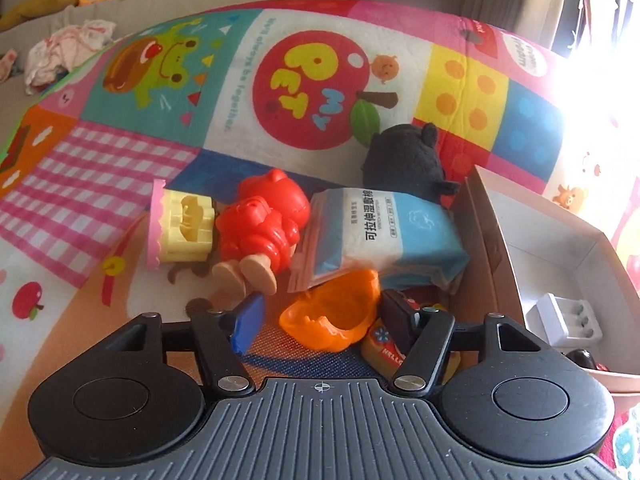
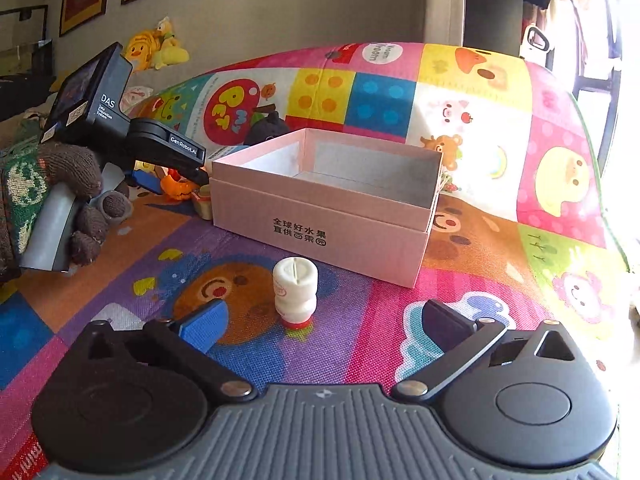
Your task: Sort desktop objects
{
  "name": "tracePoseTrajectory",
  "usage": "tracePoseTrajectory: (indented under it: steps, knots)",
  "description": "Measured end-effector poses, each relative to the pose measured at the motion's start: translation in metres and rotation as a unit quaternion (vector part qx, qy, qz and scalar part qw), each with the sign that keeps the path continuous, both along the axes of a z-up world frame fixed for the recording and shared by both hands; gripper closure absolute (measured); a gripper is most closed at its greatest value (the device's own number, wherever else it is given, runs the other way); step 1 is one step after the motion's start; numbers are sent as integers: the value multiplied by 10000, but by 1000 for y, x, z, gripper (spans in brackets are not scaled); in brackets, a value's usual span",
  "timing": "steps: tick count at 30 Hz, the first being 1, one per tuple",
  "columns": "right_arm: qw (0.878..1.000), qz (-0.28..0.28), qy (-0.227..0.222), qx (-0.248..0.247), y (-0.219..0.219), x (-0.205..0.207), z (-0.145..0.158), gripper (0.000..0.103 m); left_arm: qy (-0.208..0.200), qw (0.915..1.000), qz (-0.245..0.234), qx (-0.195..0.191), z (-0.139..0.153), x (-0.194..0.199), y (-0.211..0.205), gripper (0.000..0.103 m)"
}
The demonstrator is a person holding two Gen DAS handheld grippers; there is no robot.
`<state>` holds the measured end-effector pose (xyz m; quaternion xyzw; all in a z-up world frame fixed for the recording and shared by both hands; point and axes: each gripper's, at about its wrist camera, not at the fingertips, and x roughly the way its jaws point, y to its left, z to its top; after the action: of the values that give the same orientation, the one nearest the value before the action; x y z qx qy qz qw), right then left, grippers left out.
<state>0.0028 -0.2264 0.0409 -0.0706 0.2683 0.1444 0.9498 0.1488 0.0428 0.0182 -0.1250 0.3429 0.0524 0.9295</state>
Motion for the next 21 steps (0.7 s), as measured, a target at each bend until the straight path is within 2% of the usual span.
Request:
tracePoseTrajectory:
  steps: [5,9,13,16,17,19,21]
  knots:
    - [9997,1,98,215,-7,4,1,0,-131,9990,-306,304,7,-26,-2,43]
    - [9991,-114,238,327,-11,8,1,0,-201,9963,-812,216,13,-66,-7,43]
    - [9988,-207,310,317,-11,10,-1,0,-326,9854,-1664,180,16,-106,-29,43]
    - [9988,-260,327,253,-10,8,-2,0,-344,9775,-2078,110,12,-123,-45,42]
    - [9988,-265,344,224,-10,8,-2,0,-348,9761,-2143,125,9,-127,-50,40]
    - [9988,-255,388,158,-8,6,-3,0,-353,9733,-2251,258,4,-134,-60,26]
    - [9986,-200,481,90,-8,3,-4,0,-359,9710,-2328,417,0,-139,-66,22]
